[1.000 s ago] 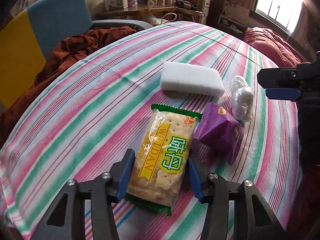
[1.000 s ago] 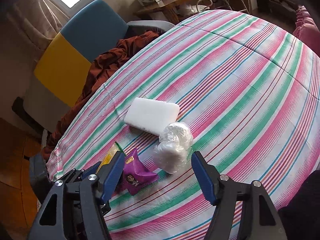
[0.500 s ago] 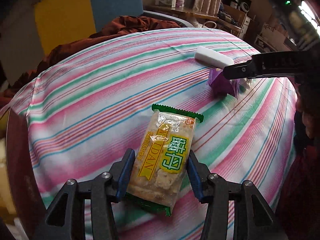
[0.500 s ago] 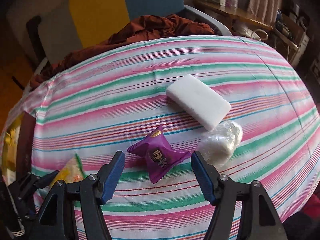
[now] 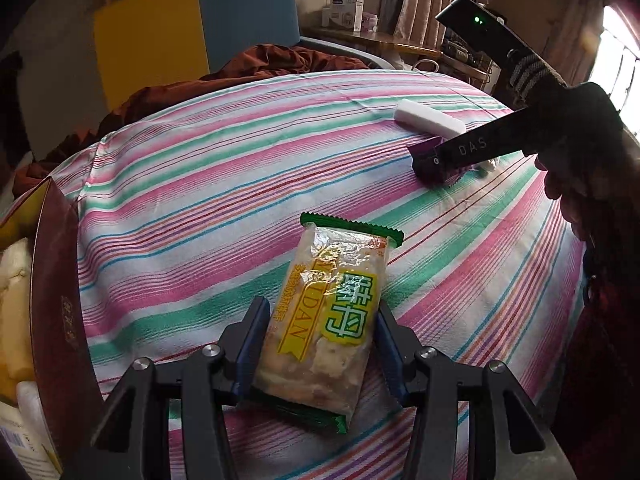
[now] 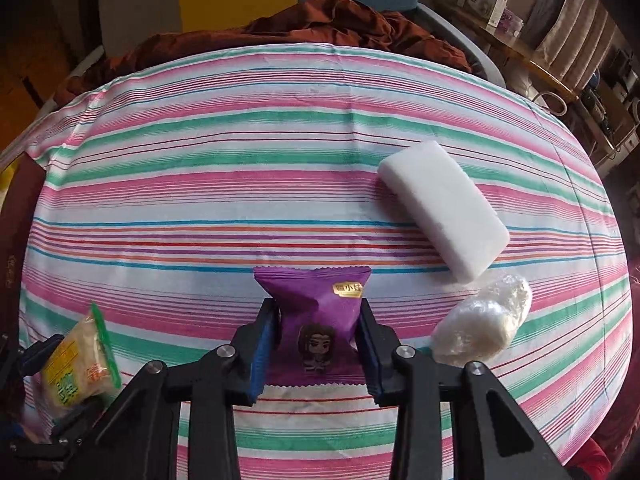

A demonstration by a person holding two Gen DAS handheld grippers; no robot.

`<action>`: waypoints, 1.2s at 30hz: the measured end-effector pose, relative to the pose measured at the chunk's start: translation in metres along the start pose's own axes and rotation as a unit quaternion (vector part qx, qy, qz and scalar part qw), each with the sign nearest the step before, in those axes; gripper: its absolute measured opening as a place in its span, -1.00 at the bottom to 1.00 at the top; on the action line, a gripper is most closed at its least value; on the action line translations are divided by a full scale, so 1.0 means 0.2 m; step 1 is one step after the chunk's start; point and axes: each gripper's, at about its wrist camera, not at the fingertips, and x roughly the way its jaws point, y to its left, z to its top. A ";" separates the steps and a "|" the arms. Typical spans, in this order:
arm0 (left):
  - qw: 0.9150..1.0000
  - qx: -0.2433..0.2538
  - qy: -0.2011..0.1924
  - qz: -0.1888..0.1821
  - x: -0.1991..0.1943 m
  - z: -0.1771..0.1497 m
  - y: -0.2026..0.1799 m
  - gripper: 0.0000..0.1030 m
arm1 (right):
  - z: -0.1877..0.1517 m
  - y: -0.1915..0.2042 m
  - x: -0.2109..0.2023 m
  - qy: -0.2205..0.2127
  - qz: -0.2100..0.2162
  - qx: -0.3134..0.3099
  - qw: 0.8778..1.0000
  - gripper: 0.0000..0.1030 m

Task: Organize objects
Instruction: 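Grasp the purple snack packet with the right gripper, then carry the biscuit pack into the gold tray and open the left gripper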

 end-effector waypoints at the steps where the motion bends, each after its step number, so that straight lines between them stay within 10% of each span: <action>1: 1.000 -0.001 -0.006 0.004 0.00 -0.01 0.00 0.01 | -0.01 0.03 -0.01 -0.001 0.015 -0.008 1.000 -0.27; 16: 0.999 -0.011 -0.018 0.030 -0.06 -0.03 -0.02 -0.02 | -0.05 0.15 -0.01 -0.005 0.024 -0.068 0.997 -0.27; 36: 0.987 -0.053 -0.118 0.094 -0.65 -0.02 0.16 -0.01 | -0.05 0.18 0.01 -0.012 0.012 -0.078 0.997 -0.27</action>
